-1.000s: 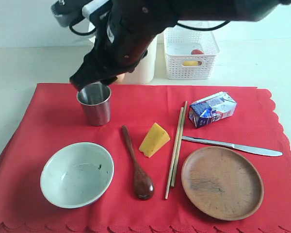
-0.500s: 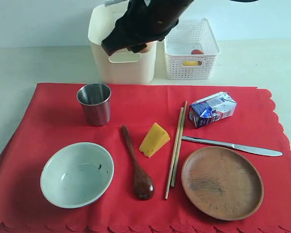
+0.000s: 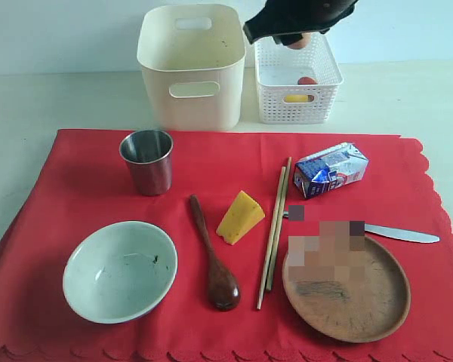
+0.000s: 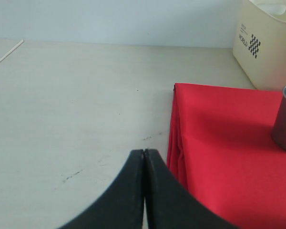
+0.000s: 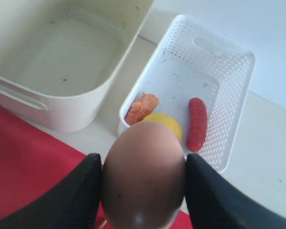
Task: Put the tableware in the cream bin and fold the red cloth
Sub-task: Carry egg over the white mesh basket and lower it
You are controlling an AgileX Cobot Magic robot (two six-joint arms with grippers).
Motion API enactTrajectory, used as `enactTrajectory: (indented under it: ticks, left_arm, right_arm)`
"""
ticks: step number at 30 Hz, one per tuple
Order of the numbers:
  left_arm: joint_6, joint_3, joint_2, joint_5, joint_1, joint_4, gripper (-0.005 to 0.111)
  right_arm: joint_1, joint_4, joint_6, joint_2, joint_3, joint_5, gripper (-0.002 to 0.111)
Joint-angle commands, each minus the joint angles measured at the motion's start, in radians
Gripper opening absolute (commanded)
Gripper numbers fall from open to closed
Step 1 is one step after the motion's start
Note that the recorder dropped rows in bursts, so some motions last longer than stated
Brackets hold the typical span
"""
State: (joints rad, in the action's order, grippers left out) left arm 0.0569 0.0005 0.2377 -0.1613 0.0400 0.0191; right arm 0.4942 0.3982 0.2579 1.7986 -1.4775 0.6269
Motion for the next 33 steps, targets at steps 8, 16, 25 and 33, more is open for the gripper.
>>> enactTrajectory:
  ticks: [8,16,25,33]
  left_arm:
    - [0.000,-0.001,0.008,0.007,-0.001,-0.005,0.001]
    - [0.000,-0.001,0.008,0.007,-0.001,-0.005,0.001]
    - [0.000,-0.001,0.008,0.007,-0.001,-0.005,0.001]
    - [0.000,-0.001,0.008,0.007,-0.001,-0.005,0.001]
  right_arm:
    - [-0.131,0.009,0.003,0.150,-0.005,-0.215,0.000]
    - [-0.212,0.000,0.067,0.274,-0.005,-0.468,0.000]
    - [-0.217,0.000,0.067,0.351,-0.005,-0.584,0.000]
    - [-0.217,-0.002,0.067,0.379,-0.005,-0.610,0.042]
